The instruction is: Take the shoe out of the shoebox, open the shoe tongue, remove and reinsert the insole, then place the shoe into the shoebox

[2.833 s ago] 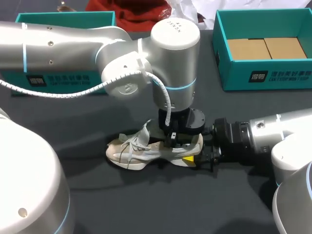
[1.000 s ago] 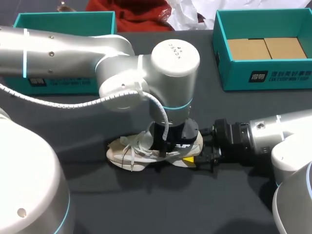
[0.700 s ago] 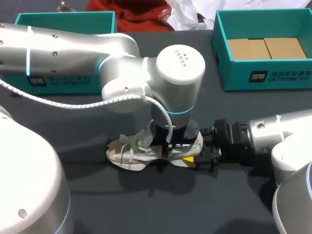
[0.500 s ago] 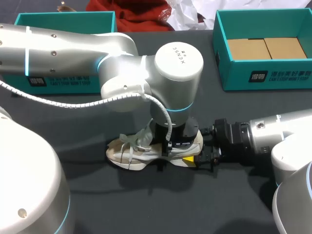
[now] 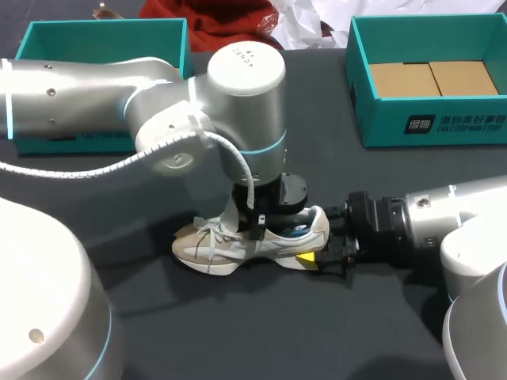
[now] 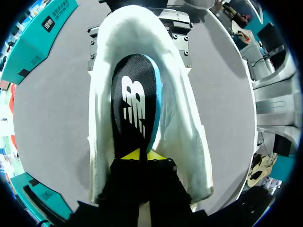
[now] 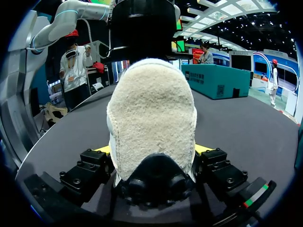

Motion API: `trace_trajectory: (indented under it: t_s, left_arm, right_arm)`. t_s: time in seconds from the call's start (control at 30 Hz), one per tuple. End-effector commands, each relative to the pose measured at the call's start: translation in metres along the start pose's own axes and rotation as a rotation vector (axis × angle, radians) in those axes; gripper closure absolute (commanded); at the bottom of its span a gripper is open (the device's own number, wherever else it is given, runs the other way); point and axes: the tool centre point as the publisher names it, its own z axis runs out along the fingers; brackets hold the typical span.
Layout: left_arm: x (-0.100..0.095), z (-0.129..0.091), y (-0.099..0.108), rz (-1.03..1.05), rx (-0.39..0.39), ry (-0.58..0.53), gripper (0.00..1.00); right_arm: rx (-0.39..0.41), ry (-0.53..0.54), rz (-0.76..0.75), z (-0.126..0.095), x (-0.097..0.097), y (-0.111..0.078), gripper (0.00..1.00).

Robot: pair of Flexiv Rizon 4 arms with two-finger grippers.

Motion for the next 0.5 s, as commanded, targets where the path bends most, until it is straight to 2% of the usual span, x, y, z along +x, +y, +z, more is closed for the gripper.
trace_trajectory:
  t_s: [0.03,0.5]
  left_arm:
    - [0.0031,-0.0083,0.0160,0.008,0.093,0.004,1.00]
    - [0.0124,-0.0182,0.0087,0.032,0.173,-0.027,1.00]
  right_arm:
    - [0.004,-0.002,0.000,0.0000,0.0015,-0.0001,1.00]
    - [0.004,-0.002,0.000,0.0000,0.0015,-0.0001,1.00]
